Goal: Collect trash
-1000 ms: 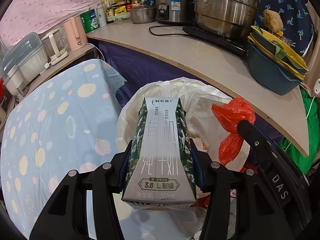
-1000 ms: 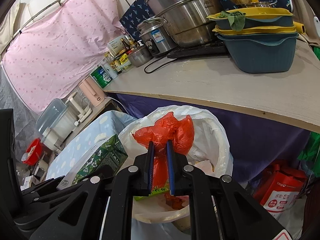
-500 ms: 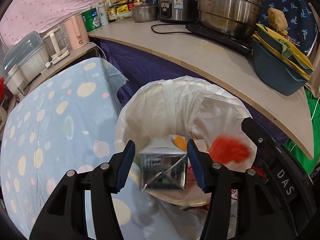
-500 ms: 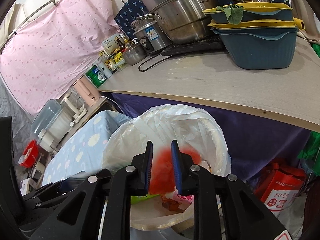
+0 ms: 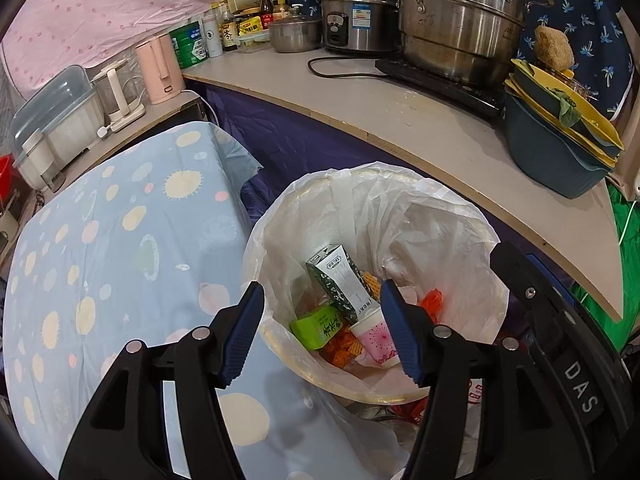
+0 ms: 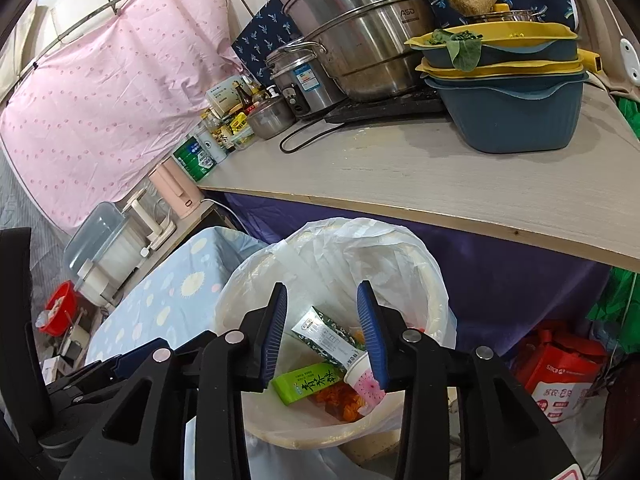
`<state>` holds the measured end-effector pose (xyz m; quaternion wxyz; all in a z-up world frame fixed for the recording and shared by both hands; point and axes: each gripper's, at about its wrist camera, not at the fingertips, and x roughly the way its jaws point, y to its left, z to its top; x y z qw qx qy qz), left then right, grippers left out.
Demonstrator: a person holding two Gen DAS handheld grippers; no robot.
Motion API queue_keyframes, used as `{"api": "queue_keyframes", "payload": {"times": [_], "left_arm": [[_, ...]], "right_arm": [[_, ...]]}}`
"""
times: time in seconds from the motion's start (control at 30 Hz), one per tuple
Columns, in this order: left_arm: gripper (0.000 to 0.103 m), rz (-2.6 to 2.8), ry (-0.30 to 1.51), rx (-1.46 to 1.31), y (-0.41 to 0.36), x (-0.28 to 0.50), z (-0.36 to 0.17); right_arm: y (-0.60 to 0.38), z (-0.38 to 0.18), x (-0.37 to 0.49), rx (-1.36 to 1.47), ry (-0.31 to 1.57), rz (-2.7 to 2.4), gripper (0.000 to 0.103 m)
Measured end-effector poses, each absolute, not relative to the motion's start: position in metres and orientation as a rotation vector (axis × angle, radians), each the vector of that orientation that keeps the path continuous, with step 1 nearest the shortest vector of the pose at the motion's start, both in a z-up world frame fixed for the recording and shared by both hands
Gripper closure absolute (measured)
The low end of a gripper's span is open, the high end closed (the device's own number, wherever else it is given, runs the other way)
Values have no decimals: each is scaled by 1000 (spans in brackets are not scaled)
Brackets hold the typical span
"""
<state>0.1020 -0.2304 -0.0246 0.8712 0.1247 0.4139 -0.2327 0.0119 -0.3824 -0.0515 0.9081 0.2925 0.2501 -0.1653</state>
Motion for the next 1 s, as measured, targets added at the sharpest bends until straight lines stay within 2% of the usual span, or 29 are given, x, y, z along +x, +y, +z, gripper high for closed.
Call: {"api": "queue_keyframes", "payload": {"times": [0.17,0.3,0.83,1.0], "left_arm": [[46,-486,861,252,-226,100,-21],[37,-476,848,251,-221,98,-17],[23,-457,816,238,-196,85,-8],[15,-442,810,236,-188,78,-9]], "right_arm": [[-377,-45,10,590,510,-337,65],[-374,-40,5,584,500,-345,63],[-355,-33,-18,502,533,-420,45],[-350,-32,-28,502,552,-442,40]]}}
